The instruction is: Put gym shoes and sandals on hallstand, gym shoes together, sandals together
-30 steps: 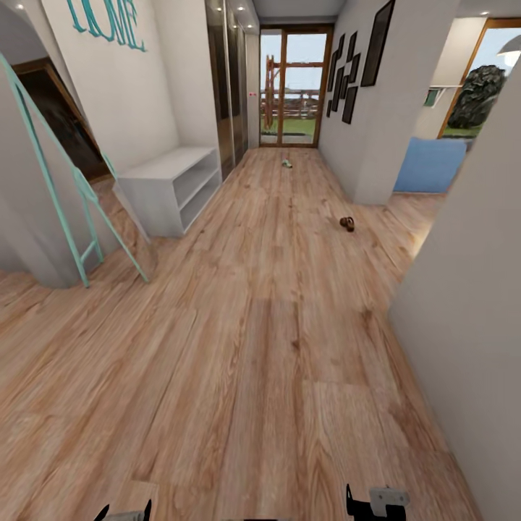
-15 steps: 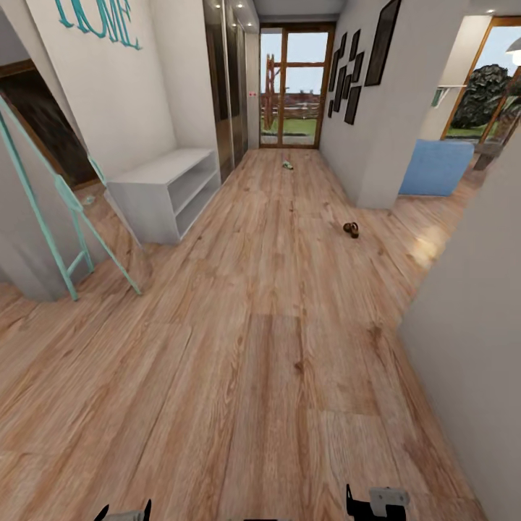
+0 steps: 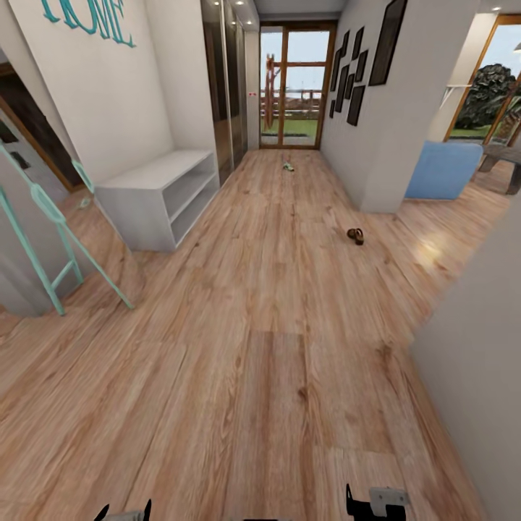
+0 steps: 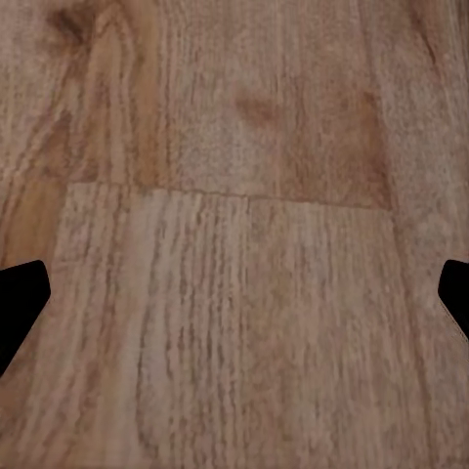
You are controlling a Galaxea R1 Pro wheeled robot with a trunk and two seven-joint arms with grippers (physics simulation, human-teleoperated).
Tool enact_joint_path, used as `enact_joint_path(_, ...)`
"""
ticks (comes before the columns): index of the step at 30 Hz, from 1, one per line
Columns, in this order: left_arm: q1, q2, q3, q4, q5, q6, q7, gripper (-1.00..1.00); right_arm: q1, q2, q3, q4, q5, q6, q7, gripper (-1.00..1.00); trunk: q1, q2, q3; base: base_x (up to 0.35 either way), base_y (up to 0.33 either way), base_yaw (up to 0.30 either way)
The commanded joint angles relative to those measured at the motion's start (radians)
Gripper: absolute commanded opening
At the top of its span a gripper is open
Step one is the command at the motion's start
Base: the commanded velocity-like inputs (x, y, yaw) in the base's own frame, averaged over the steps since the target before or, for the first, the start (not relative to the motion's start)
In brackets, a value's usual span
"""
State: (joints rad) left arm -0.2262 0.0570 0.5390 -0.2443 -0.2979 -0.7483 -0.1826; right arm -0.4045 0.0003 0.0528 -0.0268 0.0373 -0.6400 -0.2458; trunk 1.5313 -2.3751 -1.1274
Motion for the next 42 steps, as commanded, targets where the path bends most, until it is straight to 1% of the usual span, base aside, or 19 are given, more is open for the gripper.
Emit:
enact_joint_path(1,-0.001,0.0,0.009,0.001,-0.007,-0.003,-0.005,1.0,-0.001,0.0,0.005,0.001,0.004,0.0,-0.009,1.0,0.0,0.0,-0.001,0.338,0.0,0.0)
enact_joint_path(42,-0.001,0.0,0.009,0.0,-0.007,-0.003,-0.005,1.0,-0.001,0.0,0.005,0.001,0.004,0.0,-0.009,1.0,0.0,0.0,-0.001,0.338,0.0,0.0)
